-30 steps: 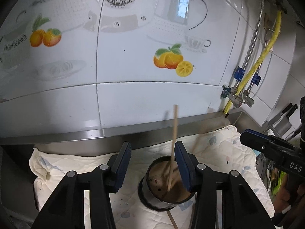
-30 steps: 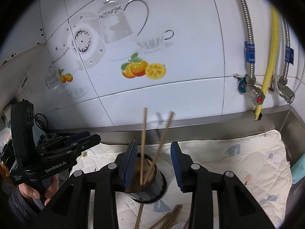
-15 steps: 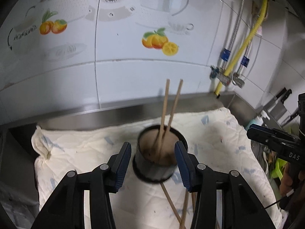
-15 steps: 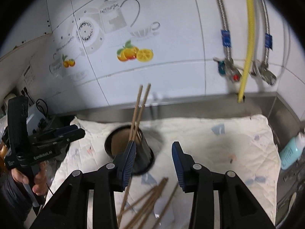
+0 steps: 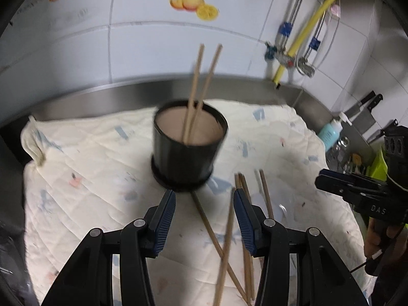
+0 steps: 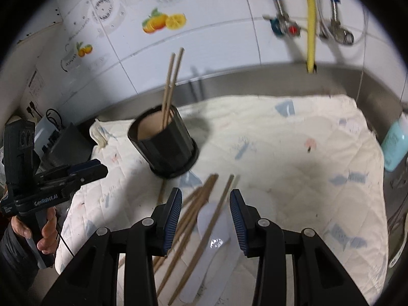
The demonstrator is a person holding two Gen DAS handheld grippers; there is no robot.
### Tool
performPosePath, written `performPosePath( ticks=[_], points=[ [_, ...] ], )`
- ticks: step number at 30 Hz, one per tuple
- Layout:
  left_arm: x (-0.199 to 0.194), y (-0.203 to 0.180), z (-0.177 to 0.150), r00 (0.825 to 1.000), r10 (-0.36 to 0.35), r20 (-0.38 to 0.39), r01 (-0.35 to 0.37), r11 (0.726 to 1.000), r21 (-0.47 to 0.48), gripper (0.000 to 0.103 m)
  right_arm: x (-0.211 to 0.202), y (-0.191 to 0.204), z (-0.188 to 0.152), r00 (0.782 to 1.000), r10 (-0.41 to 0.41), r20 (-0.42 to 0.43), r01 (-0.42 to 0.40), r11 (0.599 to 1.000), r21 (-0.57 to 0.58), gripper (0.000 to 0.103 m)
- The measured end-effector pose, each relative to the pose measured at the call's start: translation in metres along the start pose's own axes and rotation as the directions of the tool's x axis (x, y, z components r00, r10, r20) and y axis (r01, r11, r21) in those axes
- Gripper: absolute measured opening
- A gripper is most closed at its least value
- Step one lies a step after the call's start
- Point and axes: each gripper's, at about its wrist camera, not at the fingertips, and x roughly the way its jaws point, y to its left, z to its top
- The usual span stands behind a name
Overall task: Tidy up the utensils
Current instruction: 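Move both open tools back down to the remaining chopsticks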
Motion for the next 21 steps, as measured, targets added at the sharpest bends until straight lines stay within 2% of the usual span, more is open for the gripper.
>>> performPosePath(
  ticks=[3, 8, 21],
  points=[
    [0.013, -0.005, -0.006, 0.998, -0.044, -0.033, 0.044, 0.999, 0.006, 0.05, 0.006, -0.006, -0.003, 1.0, 0.0, -0.016, 0.001, 1.0, 0.022, 0.043],
    [0.033, -0.016, -0.01, 0.995, -0.074, -0.067, 0.076, 0.997, 0.026, 0.046, 0.022, -0.016, -0.003, 0.999, 0.013, -0.045, -0.01, 0.998, 0.061, 0.037],
    [0.06, -0.016, -0.014, 0.987, -0.1, -0.127, 0.107, 0.993, 0.049, 0.04, 0.077, -0.024, 0.005, 0.992, 0.016, -0.123, -0.005, 0.996, 0.092, 0.026]
  ],
)
